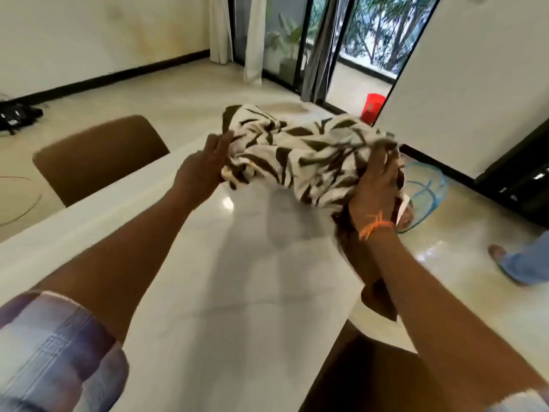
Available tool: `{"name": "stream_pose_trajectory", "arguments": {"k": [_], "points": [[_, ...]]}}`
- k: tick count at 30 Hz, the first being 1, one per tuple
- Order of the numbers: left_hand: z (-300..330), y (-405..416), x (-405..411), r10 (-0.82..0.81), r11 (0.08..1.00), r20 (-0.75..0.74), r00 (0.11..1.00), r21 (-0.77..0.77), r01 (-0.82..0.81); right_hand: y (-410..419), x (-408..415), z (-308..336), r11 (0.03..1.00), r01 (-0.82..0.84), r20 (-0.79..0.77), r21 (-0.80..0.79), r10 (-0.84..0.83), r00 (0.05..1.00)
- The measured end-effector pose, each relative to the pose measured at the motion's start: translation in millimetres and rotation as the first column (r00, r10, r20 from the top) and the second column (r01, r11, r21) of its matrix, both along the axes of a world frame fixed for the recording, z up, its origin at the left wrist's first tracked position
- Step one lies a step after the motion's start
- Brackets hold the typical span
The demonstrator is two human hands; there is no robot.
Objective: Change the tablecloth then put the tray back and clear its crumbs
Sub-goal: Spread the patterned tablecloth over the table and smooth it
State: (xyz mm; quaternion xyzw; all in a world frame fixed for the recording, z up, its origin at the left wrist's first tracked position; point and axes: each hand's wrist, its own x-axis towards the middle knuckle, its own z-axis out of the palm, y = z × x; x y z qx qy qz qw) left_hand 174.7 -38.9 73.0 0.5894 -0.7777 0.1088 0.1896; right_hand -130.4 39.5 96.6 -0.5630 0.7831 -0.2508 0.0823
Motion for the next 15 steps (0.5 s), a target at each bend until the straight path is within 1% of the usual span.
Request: {"name": "stream_pose_trajectory", "arguments": {"k": [1,2,3,4,5,7,8,10,12,14,15], "points": [[-12.6,14.8,11.5,-0.033,0.999,0.098,0.995,0.040,0.029,15.4,5.5,-16.7,0.999,0.006,-0.035,-0.039,-0.008,0.999],[-27.5,35.1,27.0,-0.050,0.998,0.179,0.983,0.033,0.044,28.8,8.7,-48.7,0.999,-0.023,-0.182,0.048,0.031,0.983],[-40.4,54.2,42.5,-0.070,0.997,0.240,0.968,0.036,0.063,45.9,12.0,-75.7,0.993,-0.087,-0.251,0.081,0.105,0.962],[-50.4,73.2,54.7,-0.074,0.997,0.290,0.954,0.057,0.059,59.3,15.7,-103.3,0.967,-0.207,-0.252,0.149,0.240,0.938],[-57.8,89.8,65.4,-0.079,0.992,0.345,0.935,0.119,0.040,69.6,22.7,-128.1,0.945,-0.288,-0.239,0.157,0.319,0.917],[-75.9,124.4,95.4,-0.048,0.962,0.514,0.857,0.253,-0.098,97.5,42.7,-166.9,0.882,-0.404,-0.267,0.245,0.462,0.846],[-86.9,142.9,112.8,-0.030,0.948,0.578,0.815,0.276,-0.161,119.1,54.1,-172.4,0.855,-0.446,-0.277,0.264,0.510,0.814],[-98.6,184.3,146.3,-0.008,0.927,0.644,0.765,0.291,-0.235,145.3,74.5,-181.0,0.781,-0.486,-0.230,0.392,0.594,0.771],[-106.2,223.1,175.7,0.003,0.922,0.689,0.725,0.279,-0.268,165.1,92.2,-186.9,0.708,-0.542,-0.170,0.452,0.665,0.727],[-111.1,256.6,199.7,0.024,0.921,0.700,0.713,0.262,-0.289,183.7,107.1,-188.4,0.624,-0.572,-0.108,0.532,0.720,0.686],[-114.2,272.6,211.8,0.030,0.915,0.704,0.709,0.266,-0.303,194.0,115.6,-190.3,0.607,-0.586,-0.091,0.537,0.733,0.674]]}}
